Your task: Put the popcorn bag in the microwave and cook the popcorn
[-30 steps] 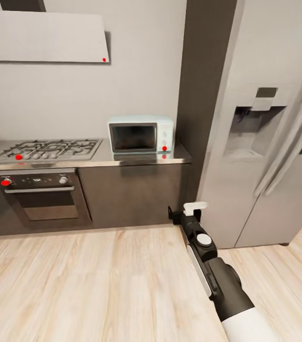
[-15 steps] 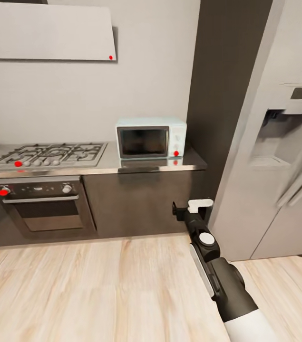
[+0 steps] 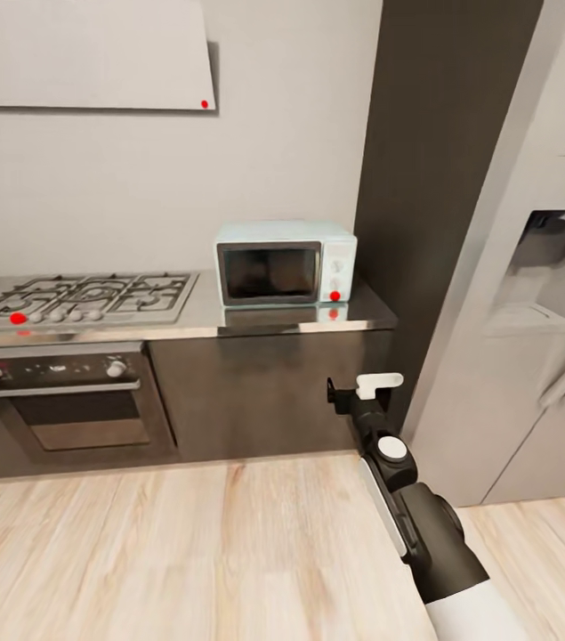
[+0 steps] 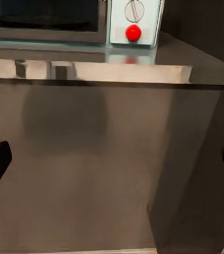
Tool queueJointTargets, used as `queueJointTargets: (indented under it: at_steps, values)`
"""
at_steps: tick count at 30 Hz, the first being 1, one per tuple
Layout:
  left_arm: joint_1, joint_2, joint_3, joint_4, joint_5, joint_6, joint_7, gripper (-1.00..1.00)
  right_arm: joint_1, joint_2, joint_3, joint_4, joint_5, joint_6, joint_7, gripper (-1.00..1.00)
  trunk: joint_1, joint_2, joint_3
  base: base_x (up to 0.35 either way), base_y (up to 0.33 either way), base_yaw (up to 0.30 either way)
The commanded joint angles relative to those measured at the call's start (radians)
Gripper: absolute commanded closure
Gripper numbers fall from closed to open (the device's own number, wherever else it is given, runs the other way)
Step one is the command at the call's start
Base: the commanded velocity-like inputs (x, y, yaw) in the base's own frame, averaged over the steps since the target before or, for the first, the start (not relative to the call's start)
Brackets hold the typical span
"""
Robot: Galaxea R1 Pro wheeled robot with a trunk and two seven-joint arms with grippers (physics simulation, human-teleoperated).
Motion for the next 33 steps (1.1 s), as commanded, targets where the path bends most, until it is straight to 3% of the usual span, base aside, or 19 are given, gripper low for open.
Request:
queueJointTargets:
  at_steps: [1, 22, 33]
  values:
    - [-0.001, 0.0, 0.003, 0.001, 0.001, -0.003, -0.001, -1.0, -0.001, -0.003, 0.002, -0.006, 0.001, 0.007, -0.006, -1.0, 0.0, 0.0, -0.001, 0.315, 0.0, 0.0]
    - [-0.001, 0.0, 0.003, 0.001, 0.001, -0.003, -0.001, -1.0, 0.01, -0.005, 0.002, -0.028, 0.003, 0.017, -0.005, -1.0, 0.0, 0.0, -0.001, 0.34, 0.0, 0.0]
    - [0.0, 0.0, 0.001, 0.001, 0.0, -0.003, -0.001, -1.0, 0.022, -0.022, 0.002, -0.077, 0.003, 0.019, -0.004, -1.0, 0.0, 0.0, -0.001, 0.044, 0.0, 0.0]
